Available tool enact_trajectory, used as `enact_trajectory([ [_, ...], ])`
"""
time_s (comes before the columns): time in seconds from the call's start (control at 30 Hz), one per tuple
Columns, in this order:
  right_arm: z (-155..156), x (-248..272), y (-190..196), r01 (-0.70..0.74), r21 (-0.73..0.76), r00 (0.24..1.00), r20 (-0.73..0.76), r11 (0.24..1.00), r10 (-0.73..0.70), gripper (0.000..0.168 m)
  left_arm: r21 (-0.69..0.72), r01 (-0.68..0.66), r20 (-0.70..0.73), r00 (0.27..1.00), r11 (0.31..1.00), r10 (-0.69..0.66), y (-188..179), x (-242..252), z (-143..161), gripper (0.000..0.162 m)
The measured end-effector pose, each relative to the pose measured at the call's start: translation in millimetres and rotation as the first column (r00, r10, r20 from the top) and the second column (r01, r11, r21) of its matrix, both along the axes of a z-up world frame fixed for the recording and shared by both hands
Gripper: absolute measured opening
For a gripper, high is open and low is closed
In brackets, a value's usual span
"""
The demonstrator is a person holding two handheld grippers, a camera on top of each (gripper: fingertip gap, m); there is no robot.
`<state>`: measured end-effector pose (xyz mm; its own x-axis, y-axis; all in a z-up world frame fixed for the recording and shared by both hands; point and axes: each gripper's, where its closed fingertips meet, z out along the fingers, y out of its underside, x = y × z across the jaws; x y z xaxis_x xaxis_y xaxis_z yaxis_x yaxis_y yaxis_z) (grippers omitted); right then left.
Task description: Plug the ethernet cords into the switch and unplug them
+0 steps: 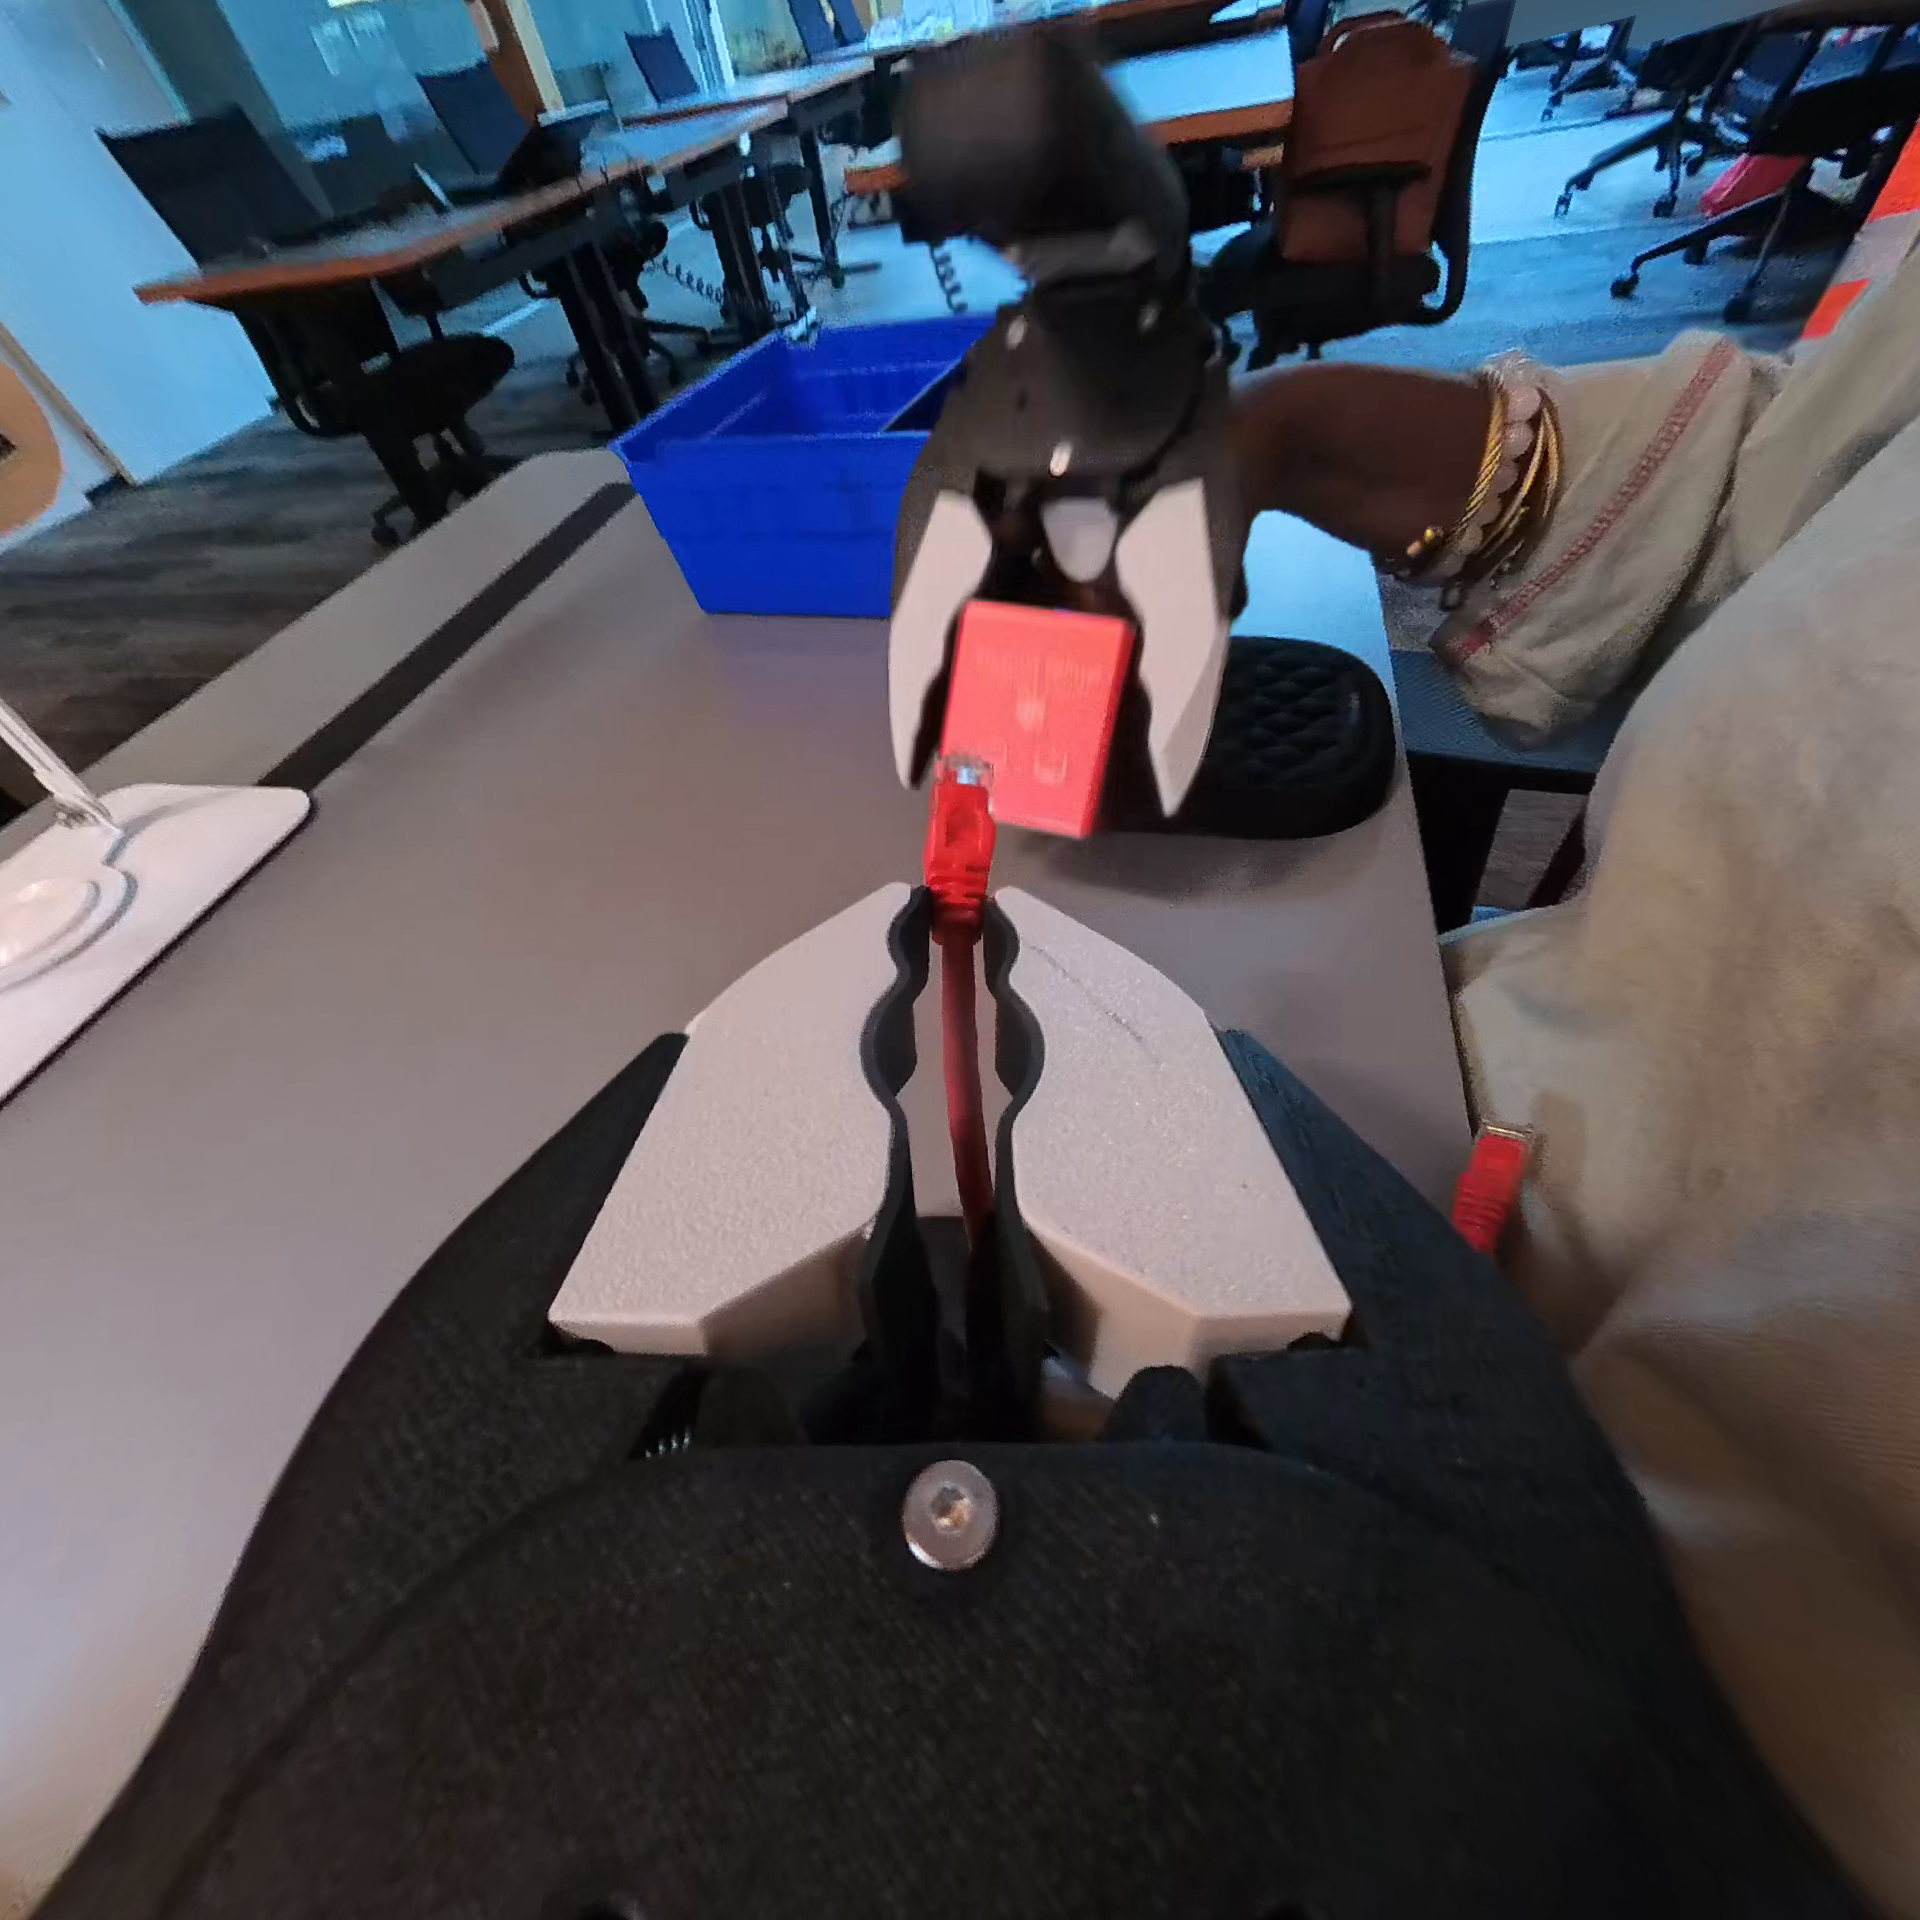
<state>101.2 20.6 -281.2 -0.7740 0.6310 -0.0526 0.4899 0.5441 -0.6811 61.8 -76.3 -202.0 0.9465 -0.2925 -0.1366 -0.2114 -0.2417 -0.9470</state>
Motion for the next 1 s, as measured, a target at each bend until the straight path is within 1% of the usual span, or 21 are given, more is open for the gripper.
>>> enact_trajectory([
  [0.03,20.1,-1.2,-6.0,-0.025,-0.116,0.993,-0.115,0.993,0.012,0.088,-0.018,0.003,0.012,1.000,1.000,-0.003,0.2,0.3,-0.9,0.010],
  [0.07,41.2,0.1,-11.1,-0.063,-0.232,0.976,-0.219,0.971,0.011,0.088,-0.039,0.006,0.033,0.999,0.999,-0.004,0.7,1.0,-1.7,0.010],
  [0.1,62.7,2.7,-15.0,-0.111,-0.344,0.948,-0.319,0.932,-0.005,0.087,-0.060,0.007,0.056,0.998,0.998,-0.003,1.7,1.7,-1.8,0.010],
  [0.13,82.1,7.1,-18.1,-0.165,-0.449,0.917,-0.397,0.878,-0.031,0.087,-0.075,0.010,0.074,0.997,0.997,-0.004,3.1,3.0,-1.6,0.010],
  [0.17,96.6,11.9,-20.5,-0.214,-0.532,0.892,-0.449,0.819,-0.059,0.087,-0.088,0.012,0.080,0.997,0.996,-0.005,4.9,4.7,-1.2,0.010],
  [0.23,109.5,18.4,-26.2,-0.274,-0.621,0.857,-0.504,0.734,-0.106,0.087,-0.113,0.004,0.068,0.998,0.994,0.004,9.2,7.6,-1.3,0.009],
  [0.3,110.4,21.9,-33.6,-0.302,-0.651,0.844,-0.522,0.696,-0.122,0.087,-0.134,0.007,0.047,0.999,0.991,-0.001,12.4,12.5,-1.2,0.010],
  [0.37,107.4,24.0,-39.1,-0.315,-0.660,0.846,-0.521,0.682,-0.113,0.087,-0.145,0.022,0.037,0.999,0.989,-0.017,14.4,19.1,0.1,0.009],
  [0.47,104.4,24.0,-41.2,-0.317,-0.655,0.846,-0.523,0.686,-0.108,0.088,-0.166,0.049,0.030,0.999,0.985,-0.044,16.4,27.5,1.7,0.009],
  [0.6,101.0,24.3,-43.5,-0.326,-0.613,0.841,-0.536,0.720,-0.076,0.087,-0.179,0.069,0.016,0.998,0.981,-0.068,20.2,33.6,2.8,0.009],
  [0.73,98.4,24.8,-44.6,-0.344,-0.590,0.834,-0.549,0.730,-0.051,0.087,-0.195,0.093,0.013,0.996,0.976,-0.092,24.1,40.6,3.1,0.009],
  [1.0,95.8,25.7,-46.3,-0.367,-0.585,0.835,-0.550,0.723,-0.021,0.087,-0.204,0.121,-0.001,0.992,0.972,-0.123,29.8,44.9,6.0,0.009],
])
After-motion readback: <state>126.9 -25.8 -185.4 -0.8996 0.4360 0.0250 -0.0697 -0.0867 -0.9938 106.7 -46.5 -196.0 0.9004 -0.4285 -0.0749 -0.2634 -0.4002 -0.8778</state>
